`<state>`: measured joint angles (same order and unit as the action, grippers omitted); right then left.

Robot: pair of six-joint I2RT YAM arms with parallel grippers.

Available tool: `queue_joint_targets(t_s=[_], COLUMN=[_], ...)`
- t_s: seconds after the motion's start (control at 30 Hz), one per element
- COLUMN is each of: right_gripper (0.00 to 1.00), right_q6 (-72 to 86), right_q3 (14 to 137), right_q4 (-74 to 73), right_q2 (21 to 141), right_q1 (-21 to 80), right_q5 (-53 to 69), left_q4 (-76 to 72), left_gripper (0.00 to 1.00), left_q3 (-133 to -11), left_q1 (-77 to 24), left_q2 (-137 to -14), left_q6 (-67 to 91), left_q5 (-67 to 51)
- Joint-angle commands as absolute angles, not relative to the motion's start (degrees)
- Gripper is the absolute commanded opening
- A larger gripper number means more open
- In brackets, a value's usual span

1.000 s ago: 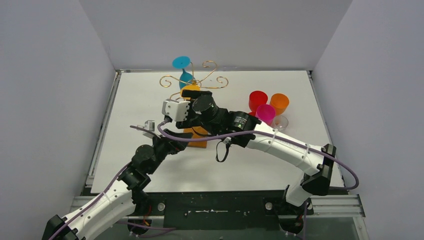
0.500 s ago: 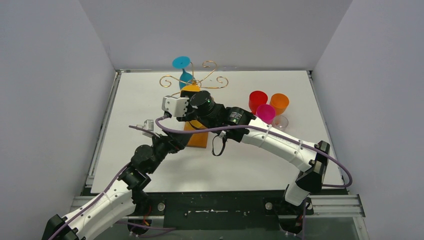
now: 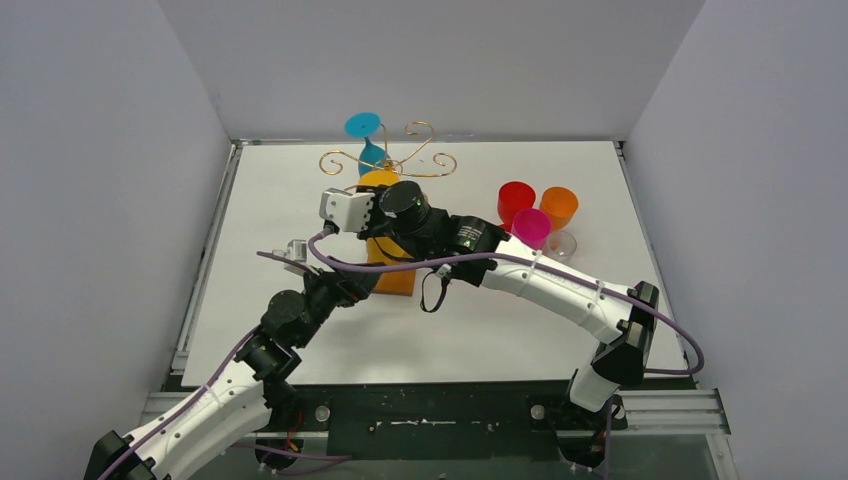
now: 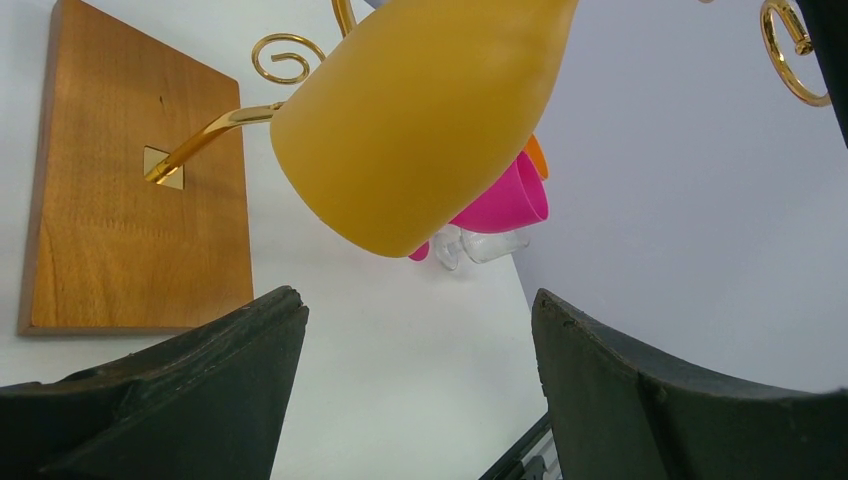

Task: Take the wine glass off the wine glass rack
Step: Pick up the wine glass from the wine rack.

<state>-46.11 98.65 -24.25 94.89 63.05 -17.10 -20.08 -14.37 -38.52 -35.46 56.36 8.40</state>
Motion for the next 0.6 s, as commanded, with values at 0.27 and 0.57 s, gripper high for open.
queue_joint_targets(t_s=[0.27, 0.57], right_gripper=[0.12, 0.0], right_q6=[-48.45, -49.86], right_q3=[97.37, 96.74], right_q4=[-17.85, -15.86], right_q2=[93.4, 92.61], right_q1=[64.17, 65.4], right_q5=[-19.32, -20.56], left_q4=[-20.89, -15.45], left_gripper=[0.8, 0.8], left_q3=[-14.3, -16.96], left_q1=[-38.29, -38.32], left_q2=[-34.09, -29.67], left_q6=[55.66, 53.66], left_q5=[8.31, 7.19])
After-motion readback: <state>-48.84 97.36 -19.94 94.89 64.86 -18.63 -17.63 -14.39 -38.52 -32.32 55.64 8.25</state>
